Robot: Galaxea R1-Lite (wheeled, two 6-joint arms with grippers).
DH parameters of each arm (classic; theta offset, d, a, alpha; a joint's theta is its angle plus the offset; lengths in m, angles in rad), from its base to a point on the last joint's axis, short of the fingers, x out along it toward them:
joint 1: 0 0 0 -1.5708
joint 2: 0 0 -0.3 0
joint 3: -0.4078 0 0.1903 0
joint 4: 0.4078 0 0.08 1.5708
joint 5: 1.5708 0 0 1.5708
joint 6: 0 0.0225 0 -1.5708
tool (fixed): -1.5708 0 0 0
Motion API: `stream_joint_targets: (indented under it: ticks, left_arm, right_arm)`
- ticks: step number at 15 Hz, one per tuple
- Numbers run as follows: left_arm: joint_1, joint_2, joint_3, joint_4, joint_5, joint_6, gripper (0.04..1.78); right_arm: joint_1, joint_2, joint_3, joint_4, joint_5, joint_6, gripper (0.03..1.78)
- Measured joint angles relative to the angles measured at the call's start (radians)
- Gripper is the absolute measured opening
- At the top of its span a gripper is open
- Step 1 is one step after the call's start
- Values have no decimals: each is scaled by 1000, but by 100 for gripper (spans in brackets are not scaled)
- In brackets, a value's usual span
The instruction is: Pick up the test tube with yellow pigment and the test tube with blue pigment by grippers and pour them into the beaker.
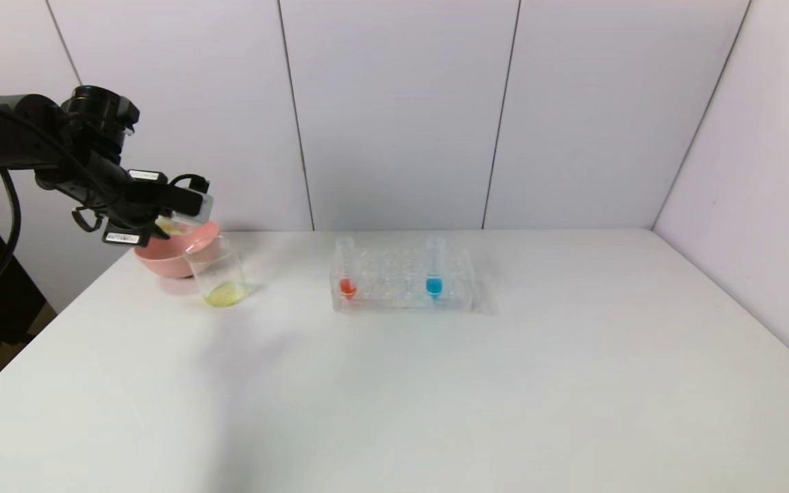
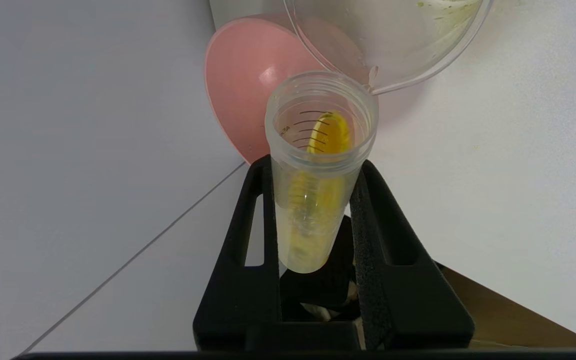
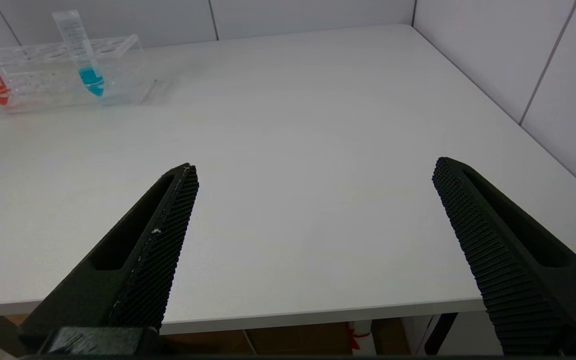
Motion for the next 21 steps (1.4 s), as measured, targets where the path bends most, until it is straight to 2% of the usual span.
stream_joint_targets:
  ticks: [7, 21]
  left_arm:
    - [-14, 1, 0, -8, 55, 1, 44]
    - [-29, 6, 0, -14, 83, 3, 44]
  right_arm:
    - [0, 0, 0, 0, 0, 0, 171]
    - [0, 0, 0, 0, 0, 0, 171]
